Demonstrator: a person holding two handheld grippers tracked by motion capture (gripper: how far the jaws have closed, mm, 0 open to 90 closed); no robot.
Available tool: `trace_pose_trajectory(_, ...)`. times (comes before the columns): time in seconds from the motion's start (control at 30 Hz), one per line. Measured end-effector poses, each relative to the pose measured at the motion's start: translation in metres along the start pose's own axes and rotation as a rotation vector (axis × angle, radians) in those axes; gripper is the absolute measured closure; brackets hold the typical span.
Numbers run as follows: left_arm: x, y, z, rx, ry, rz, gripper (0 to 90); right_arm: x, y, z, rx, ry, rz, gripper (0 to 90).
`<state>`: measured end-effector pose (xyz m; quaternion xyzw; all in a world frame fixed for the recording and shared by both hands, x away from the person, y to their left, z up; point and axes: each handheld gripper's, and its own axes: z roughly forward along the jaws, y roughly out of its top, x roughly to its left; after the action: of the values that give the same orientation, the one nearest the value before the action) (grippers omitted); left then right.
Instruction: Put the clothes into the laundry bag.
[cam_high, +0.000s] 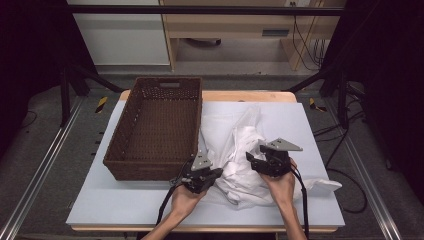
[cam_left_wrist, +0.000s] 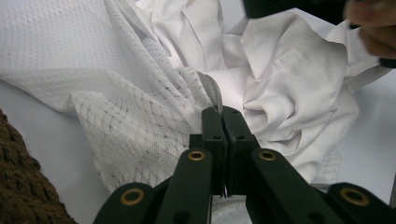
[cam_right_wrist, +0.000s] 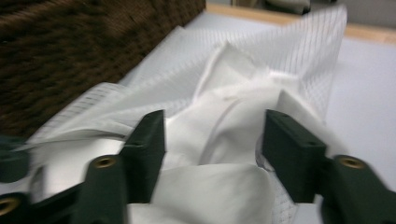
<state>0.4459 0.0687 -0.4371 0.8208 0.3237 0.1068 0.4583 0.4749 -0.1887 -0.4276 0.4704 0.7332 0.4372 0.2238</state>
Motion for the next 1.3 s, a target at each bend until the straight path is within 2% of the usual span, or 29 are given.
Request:
trace_pose_trajectory(0.03,0.0,0.0,0.0,0.0,-0.001,-0.003,88.5,-0.003,-0.002,0.01,0.026,-0.014,0.008,27.3)
trace_pose_trajectory(0.1,0.001,0.0,0.0,0.0,0.0,-0.003,88.5,-0.004,-0.004,0.024,0.073,-0.042,0.012,24.9)
trace_pose_trajectory(0.17,0.001,0.0,0.001,0.0,0.001,-0.002,88.5,-0.007,-0.006,0.038,0.132,-0.031,0.031,26.0)
trace_pose_trajectory(0.2,0.001,0.0,0.002,0.002,0.001,-0.003,88.4,-0.008,-0.008,0.046,0.155,-0.013,0.055,33.3)
trace_pose_trajectory(0.23,0.001,0.0,0.002,0.003,0.002,-0.005,88.5,-0.009,-0.01,0.049,0.159,0.02,0.071,44.2)
trace_pose_trajectory(0.33,0.003,0.0,0.003,0.001,-0.002,-0.015,88.5,-0.01,-0.014,0.05,0.133,0.112,0.088,79.0)
trace_pose_trajectory(0.37,0.003,0.0,0.003,0.0,-0.002,-0.016,88.5,-0.01,-0.014,0.049,0.129,0.115,0.085,82.7)
trace_pose_trajectory(0.43,0.003,0.001,0.003,-0.001,-0.002,-0.017,88.5,-0.006,-0.012,0.039,0.098,0.109,0.037,84.3)
trace_pose_trajectory(0.5,0.003,0.001,0.003,-0.001,-0.003,-0.021,88.5,-0.002,-0.011,0.027,0.053,0.123,-0.013,84.3)
trace_pose_trajectory(0.57,0.003,0.002,0.004,-0.002,-0.008,-0.028,88.5,0.005,-0.01,0.008,-0.01,0.167,-0.074,84.1)
trace_pose_trajectory(0.63,0.003,0.003,0.003,-0.004,-0.013,-0.035,88.5,0.012,-0.011,-0.007,-0.046,0.206,-0.12,83.9)
trace_pose_trajectory(0.73,0.003,0.006,0.002,-0.008,-0.017,-0.039,88.5,0.028,-0.018,-0.025,-0.063,0.26,-0.212,83.9)
trace_pose_trajectory(0.83,0.004,0.014,0.0,-0.032,-0.019,-0.052,88.5,0.042,-0.025,-0.028,-0.066,0.311,-0.256,83.9)
trace_pose_trajectory(0.93,0.003,0.024,-0.003,-0.051,-0.024,-0.058,88.5,0.052,-0.03,-0.021,-0.029,0.371,-0.272,84.0)
trace_pose_trajectory(1.03,0.001,0.035,-0.008,-0.073,-0.012,-0.047,88.6,0.063,-0.032,-0.007,0.039,0.365,-0.296,84.1)
trace_pose_trajectory(1.1,-0.002,0.041,-0.012,-0.089,-0.01,-0.033,88.7,0.067,-0.034,0.005,0.096,0.339,-0.307,84.1)
trace_pose_trajectory(1.13,-0.004,0.043,-0.013,-0.091,-0.01,-0.029,88.7,0.067,-0.035,0.01,0.118,0.326,-0.294,84.2)
trace_pose_trajectory(1.2,-0.007,0.042,-0.014,-0.088,-0.012,-0.016,88.7,0.062,-0.034,0.021,0.114,0.287,-0.248,84.1)
trace_pose_trajectory(1.3,-0.008,0.03,-0.01,-0.061,-0.015,-0.011,88.6,0.056,-0.033,0.03,0.062,0.208,-0.207,83.1)
